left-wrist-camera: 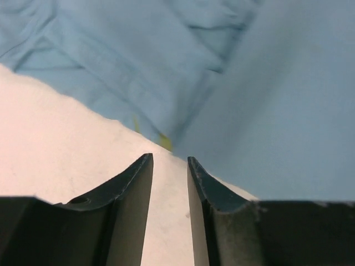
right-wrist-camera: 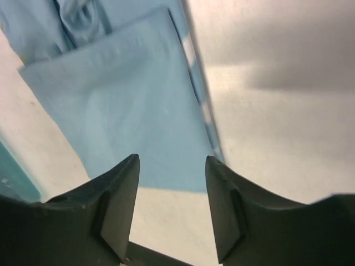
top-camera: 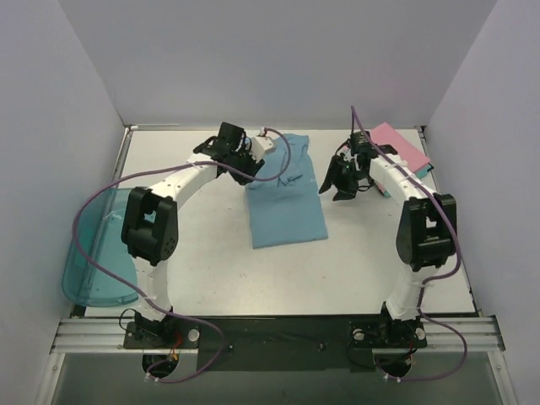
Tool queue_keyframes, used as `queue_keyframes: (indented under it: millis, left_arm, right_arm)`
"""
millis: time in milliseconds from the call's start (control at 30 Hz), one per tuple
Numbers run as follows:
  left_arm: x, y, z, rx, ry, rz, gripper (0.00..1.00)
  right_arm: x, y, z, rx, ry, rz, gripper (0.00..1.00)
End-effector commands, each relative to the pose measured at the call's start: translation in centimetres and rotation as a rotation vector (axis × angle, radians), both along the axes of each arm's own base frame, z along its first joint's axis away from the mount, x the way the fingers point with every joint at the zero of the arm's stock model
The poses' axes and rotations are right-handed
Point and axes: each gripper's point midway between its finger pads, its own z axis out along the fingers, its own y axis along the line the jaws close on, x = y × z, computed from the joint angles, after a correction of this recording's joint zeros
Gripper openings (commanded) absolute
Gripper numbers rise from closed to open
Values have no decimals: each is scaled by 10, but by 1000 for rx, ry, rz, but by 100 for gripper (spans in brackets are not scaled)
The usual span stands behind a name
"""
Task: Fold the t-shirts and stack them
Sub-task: Fold the folded rectangular tshirt in 1/3 of the way, then grab one side of the 2/3 rectangular tshirt with both arms
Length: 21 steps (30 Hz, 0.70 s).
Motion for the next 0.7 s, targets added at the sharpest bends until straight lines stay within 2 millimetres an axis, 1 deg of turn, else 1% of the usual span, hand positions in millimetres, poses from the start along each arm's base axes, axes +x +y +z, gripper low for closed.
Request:
queue_keyframes:
  millis: [0, 33, 67, 100, 133, 167, 200, 267, 300, 333, 367, 433, 500, 567, 667]
  left_arm:
    - [-91, -32, 44, -45, -28, -388, 45]
    - [-115, -37, 31, -38, 1, -476, 45]
    - [-134, -37, 28, -24, 24, -524, 48]
    - [-155, -43, 14, 7, 47, -600, 52]
    - [-164, -43, 11, 27, 55, -622, 54]
    - [-177, -45, -1, 69, 67, -642, 57]
    - [-180, -48, -5, 80, 60, -650, 58]
    - [-199, -51, -22, 122, 64, -690, 62]
    - [-200, -50, -23, 131, 52, -695, 65]
    - [-203, -49, -30, 145, 45, -711, 65]
    - [-204, -49, -33, 151, 43, -719, 66]
    - [-207, -47, -46, 176, 61, -739, 66]
    - [-207, -43, -55, 200, 86, -729, 66]
    - [-202, -42, -59, 210, 74, -719, 66]
    - [-201, -40, -65, 229, 58, -720, 66]
  right_arm:
    - [-67, -31, -5, -122, 110, 9, 51]
    - [-81, -32, -15, -125, 152, 8, 53]
    - [-87, -32, -18, -130, 160, 9, 54]
    - [-98, -33, -26, -147, 184, 8, 55]
    - [-100, -34, -27, -154, 184, 8, 55]
    - [-106, -32, -33, -165, 192, 12, 56]
    - [-107, -31, -35, -168, 193, 11, 55]
    - [-116, -30, -47, -170, 229, -2, 55]
    - [-115, -30, -49, -164, 227, -13, 54]
    - [-119, -30, -54, -165, 239, -25, 54]
    - [-116, -29, -57, -163, 232, -32, 53]
    - [-118, -28, -66, -167, 236, -45, 52]
    - [-119, -27, -72, -177, 239, -54, 52]
    - [-122, -25, -76, -178, 245, -60, 51]
    - [-127, -21, -83, -156, 259, -68, 50]
